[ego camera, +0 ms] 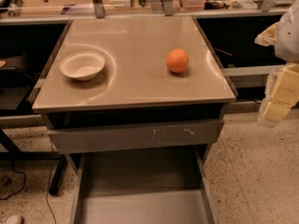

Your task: Place orange into middle drawer

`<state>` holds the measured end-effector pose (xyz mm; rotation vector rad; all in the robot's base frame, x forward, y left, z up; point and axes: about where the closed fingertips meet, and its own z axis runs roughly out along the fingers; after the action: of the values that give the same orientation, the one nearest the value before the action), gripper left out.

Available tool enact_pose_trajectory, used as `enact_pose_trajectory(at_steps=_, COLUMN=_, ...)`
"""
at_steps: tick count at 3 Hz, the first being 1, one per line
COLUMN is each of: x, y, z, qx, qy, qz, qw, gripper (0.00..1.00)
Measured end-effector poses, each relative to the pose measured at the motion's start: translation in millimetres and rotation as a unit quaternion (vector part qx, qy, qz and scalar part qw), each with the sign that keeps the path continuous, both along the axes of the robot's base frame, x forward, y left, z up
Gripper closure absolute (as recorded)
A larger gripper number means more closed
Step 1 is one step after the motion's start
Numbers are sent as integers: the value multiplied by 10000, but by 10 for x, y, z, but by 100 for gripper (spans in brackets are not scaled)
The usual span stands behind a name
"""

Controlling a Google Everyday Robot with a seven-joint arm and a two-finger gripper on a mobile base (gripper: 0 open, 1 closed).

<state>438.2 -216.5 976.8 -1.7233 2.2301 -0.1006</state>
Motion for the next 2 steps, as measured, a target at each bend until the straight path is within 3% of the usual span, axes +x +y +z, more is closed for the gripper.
enact_pose_trajectory(at_steps=1, x=0, y=0, z=0, qx=0, qy=0, qz=0, qw=10000, gripper=0)
enact_pose_trajectory(at_steps=2, x=234, y=84, z=81, qx=226, qy=-320, qz=-19, qw=9992, gripper=0)
